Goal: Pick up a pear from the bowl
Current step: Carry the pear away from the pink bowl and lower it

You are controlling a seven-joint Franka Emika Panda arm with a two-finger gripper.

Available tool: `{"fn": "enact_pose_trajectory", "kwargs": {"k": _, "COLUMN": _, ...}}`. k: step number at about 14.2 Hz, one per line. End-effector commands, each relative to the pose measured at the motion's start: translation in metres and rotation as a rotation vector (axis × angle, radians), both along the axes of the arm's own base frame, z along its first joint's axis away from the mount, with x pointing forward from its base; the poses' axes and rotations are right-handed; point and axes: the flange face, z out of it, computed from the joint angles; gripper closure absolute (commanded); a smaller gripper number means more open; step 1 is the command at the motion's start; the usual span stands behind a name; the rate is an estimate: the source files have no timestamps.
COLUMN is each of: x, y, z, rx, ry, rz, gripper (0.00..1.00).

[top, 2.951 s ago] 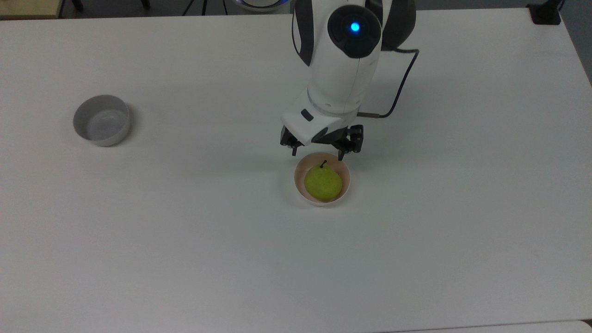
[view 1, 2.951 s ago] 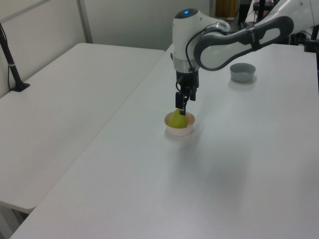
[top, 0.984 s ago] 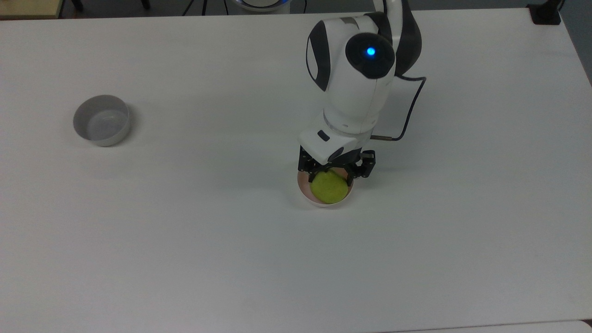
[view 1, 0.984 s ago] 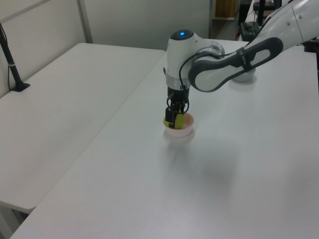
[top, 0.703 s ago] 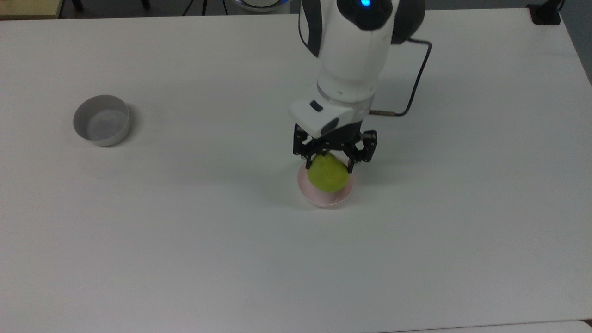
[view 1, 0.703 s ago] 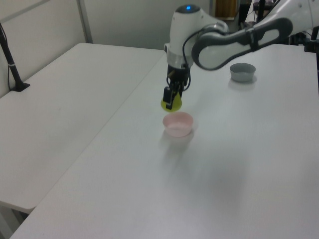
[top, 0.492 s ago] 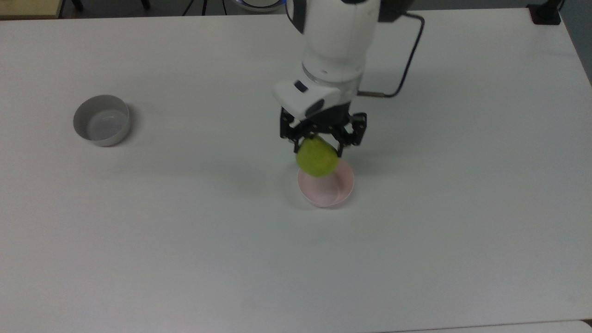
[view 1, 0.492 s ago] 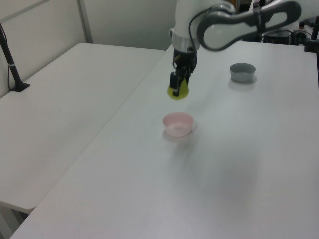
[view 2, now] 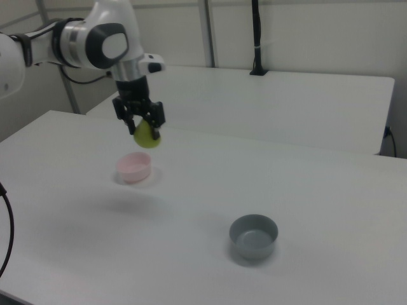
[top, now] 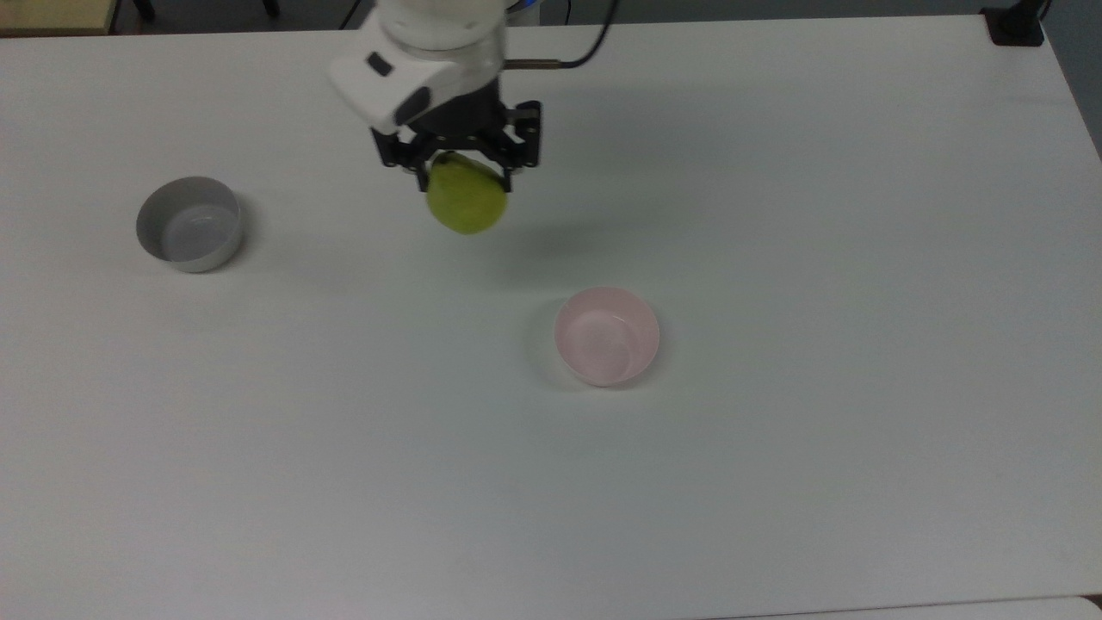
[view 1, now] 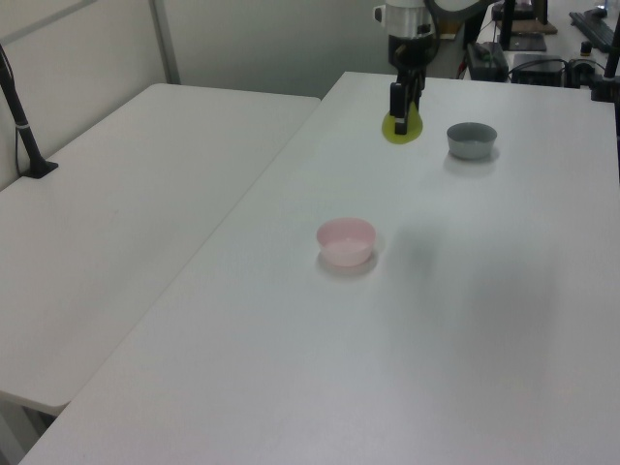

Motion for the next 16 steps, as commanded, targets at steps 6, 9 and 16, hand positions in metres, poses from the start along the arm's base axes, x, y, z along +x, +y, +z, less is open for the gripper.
{"fn": "enact_pose_trajectory", "kwargs": {"k": 6, "x": -0.014, "y": -0.075, "z": -0.056, "rx": -0.033, "ry": 0.064, "rz": 0.067, "gripper": 0.75}}
{"fn": "enact_pose_trajectory", "kwargs": {"k": 9, "x": -0.006, "y": -0.074, "z": -0.094, "rx": -0.059, "ry": 0.082, "rz": 0.079, "gripper": 0.75}}
{"fn": "enact_pose_trajectory", "kwargs": {"k": 16, "x": 0.011, "y": -0.059, "z": -0.159, "rx": -0.105, "ry": 0.113, "rz": 0.114, "gripper": 0.74}}
